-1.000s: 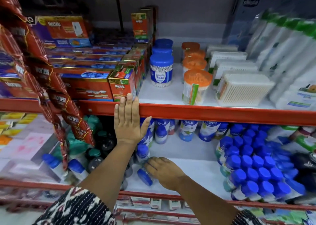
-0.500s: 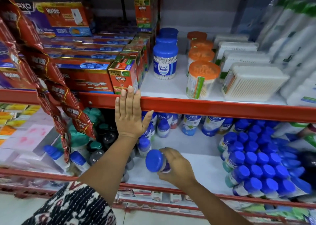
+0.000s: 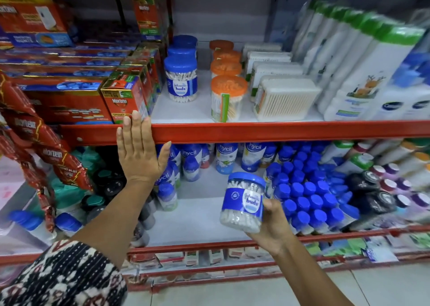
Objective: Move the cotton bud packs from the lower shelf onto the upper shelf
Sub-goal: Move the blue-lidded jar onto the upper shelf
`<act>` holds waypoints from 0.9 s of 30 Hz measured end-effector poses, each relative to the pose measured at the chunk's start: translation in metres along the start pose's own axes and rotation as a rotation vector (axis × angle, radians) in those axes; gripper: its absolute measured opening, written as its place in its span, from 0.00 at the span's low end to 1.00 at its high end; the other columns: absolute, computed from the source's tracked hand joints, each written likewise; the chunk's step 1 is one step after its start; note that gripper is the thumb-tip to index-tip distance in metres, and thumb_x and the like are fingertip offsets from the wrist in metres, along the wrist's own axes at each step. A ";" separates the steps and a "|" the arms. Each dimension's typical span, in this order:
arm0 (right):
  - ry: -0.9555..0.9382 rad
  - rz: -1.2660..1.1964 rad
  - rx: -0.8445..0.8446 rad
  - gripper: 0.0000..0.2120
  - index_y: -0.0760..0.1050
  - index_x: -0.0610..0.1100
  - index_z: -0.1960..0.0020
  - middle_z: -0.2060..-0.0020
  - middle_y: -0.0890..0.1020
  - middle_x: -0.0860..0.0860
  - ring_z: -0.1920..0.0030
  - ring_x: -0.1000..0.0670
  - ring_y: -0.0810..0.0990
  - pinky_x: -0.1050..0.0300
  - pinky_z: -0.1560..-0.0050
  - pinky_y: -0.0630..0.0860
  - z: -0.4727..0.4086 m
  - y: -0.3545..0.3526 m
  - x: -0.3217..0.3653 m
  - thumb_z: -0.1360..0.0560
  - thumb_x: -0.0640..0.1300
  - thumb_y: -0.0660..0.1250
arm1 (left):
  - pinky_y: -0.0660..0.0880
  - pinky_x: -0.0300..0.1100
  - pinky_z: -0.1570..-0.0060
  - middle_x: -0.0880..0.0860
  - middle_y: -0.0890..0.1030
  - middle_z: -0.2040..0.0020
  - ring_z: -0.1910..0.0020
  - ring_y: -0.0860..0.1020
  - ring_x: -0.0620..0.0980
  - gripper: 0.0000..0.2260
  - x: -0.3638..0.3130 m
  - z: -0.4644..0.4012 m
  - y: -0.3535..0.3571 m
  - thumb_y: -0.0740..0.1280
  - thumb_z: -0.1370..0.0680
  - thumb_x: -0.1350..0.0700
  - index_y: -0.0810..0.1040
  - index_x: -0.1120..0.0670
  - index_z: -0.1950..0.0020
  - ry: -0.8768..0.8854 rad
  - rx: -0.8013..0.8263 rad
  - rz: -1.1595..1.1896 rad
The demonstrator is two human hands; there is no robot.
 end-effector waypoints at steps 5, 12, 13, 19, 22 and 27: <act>-0.021 -0.100 0.112 0.26 0.82 0.38 0.47 0.54 0.86 0.44 0.53 0.47 0.85 0.51 0.49 0.81 0.008 0.016 0.006 0.41 0.49 0.80 | 0.44 0.48 0.23 0.50 0.41 0.20 0.21 0.43 0.50 0.28 -0.001 0.001 -0.001 0.51 0.17 0.43 0.54 0.60 0.24 -0.001 -0.002 0.000; -0.079 0.159 -0.128 0.43 0.79 0.36 0.44 0.53 0.85 0.43 0.54 0.46 0.84 0.53 0.54 0.82 0.010 0.031 0.029 0.54 0.54 0.84 | 0.48 0.50 0.23 0.53 0.45 0.20 0.21 0.47 0.53 0.28 -0.003 0.005 -0.003 0.53 0.17 0.44 0.57 0.61 0.24 0.003 -0.027 0.012; -0.110 0.226 -0.155 0.45 0.77 0.36 0.43 0.53 0.85 0.43 0.55 0.47 0.84 0.54 0.55 0.82 0.007 0.041 0.036 0.55 0.55 0.84 | 0.49 0.51 0.23 0.53 0.46 0.20 0.21 0.48 0.53 0.28 -0.004 0.006 -0.003 0.53 0.17 0.44 0.57 0.61 0.23 0.009 -0.038 0.011; -0.460 0.541 -0.123 0.26 0.78 0.42 0.43 0.51 0.86 0.46 0.52 0.49 0.85 0.59 0.56 0.81 -0.021 0.139 0.096 0.39 0.44 0.78 | 0.49 0.50 0.23 0.55 0.47 0.20 0.21 0.49 0.54 0.30 -0.004 0.004 -0.002 0.51 0.17 0.44 0.50 0.58 0.21 0.027 -0.046 0.005; -0.623 0.687 -0.179 0.22 0.77 0.45 0.42 0.48 0.85 0.49 0.48 0.51 0.84 0.55 0.47 0.80 -0.039 0.173 0.112 0.34 0.40 0.78 | 0.49 0.50 0.23 0.55 0.48 0.20 0.21 0.50 0.54 0.29 -0.003 0.003 -0.003 0.51 0.17 0.44 0.50 0.58 0.21 0.030 -0.051 0.006; -0.810 1.054 -0.286 0.28 0.72 0.51 0.39 0.44 0.80 0.55 0.43 0.56 0.78 0.59 0.41 0.76 -0.079 0.201 0.106 0.36 0.54 0.78 | 0.49 0.49 0.23 0.54 0.49 0.20 0.21 0.50 0.54 0.29 -0.003 0.001 -0.003 0.50 0.17 0.43 0.50 0.57 0.20 0.025 -0.053 0.009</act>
Point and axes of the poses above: each hand's wrist, its own z-axis away from the middle knuckle, its own y-axis out of the palm, x = y × z, the point moved 8 cm from there along -z, towards the middle knuckle
